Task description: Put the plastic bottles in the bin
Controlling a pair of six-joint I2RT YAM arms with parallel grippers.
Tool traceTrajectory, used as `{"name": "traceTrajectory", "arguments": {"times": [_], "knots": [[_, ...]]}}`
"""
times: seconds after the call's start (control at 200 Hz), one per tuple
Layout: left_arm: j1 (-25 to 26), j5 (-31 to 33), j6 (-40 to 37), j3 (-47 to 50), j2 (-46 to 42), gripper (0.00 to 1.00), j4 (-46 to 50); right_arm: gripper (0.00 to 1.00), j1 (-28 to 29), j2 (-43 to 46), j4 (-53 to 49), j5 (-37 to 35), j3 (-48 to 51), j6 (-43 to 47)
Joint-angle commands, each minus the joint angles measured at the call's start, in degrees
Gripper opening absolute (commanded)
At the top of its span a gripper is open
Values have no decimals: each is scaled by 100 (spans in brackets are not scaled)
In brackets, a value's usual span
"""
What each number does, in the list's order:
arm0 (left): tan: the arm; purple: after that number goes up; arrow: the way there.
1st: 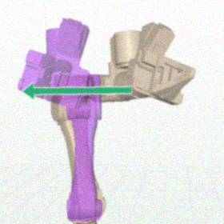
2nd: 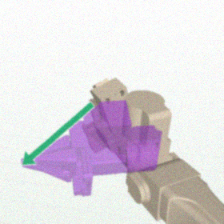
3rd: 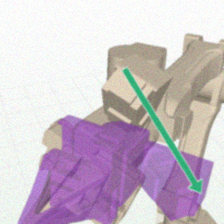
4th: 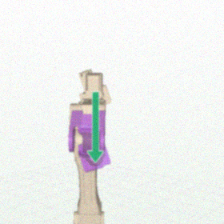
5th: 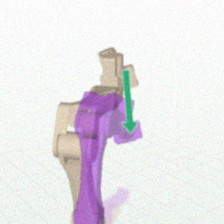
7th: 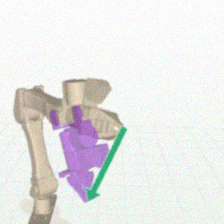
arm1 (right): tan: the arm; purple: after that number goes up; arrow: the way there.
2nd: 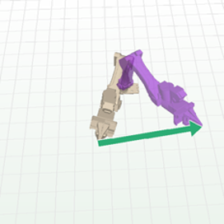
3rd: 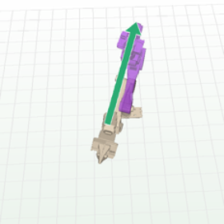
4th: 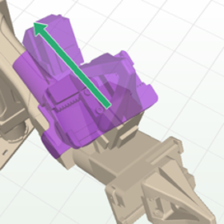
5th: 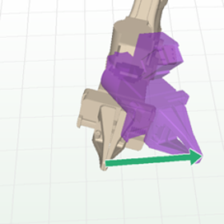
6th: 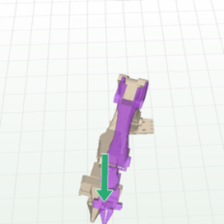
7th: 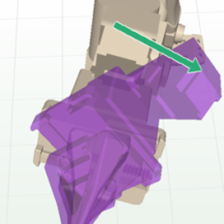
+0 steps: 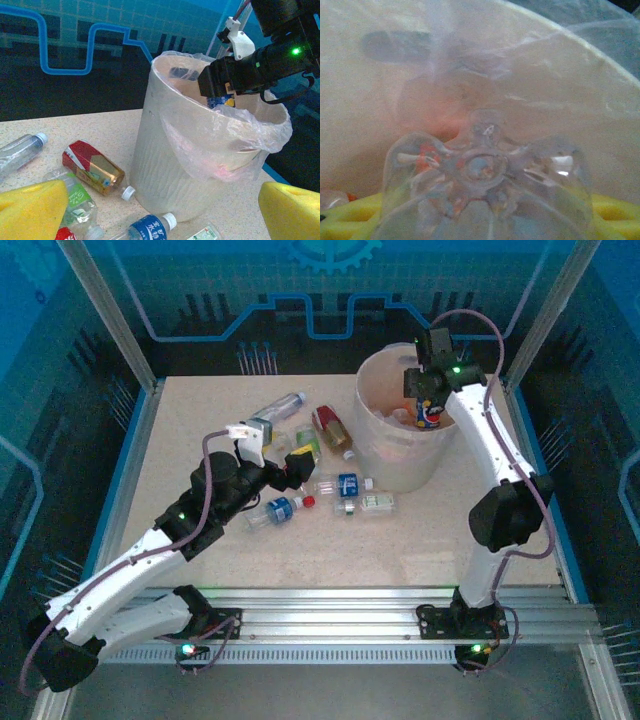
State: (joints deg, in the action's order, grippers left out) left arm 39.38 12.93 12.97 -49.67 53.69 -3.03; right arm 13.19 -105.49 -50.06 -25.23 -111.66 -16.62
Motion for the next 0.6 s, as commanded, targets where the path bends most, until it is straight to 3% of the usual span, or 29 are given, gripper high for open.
{"name": "traceTrajectory", "arguments": {"times": [0.0, 0.17, 0.595], "knots": [[-30, 183, -128, -120, 24, 99, 110, 77, -110, 256, 9, 2, 294, -249], [-36, 214, -126, -156, 27, 99, 219, 88, -167, 220, -99, -78, 277, -324], [-54, 752, -80, -244, 36, 99, 821, 100, -157, 921, -322, 225, -207, -1]]}}
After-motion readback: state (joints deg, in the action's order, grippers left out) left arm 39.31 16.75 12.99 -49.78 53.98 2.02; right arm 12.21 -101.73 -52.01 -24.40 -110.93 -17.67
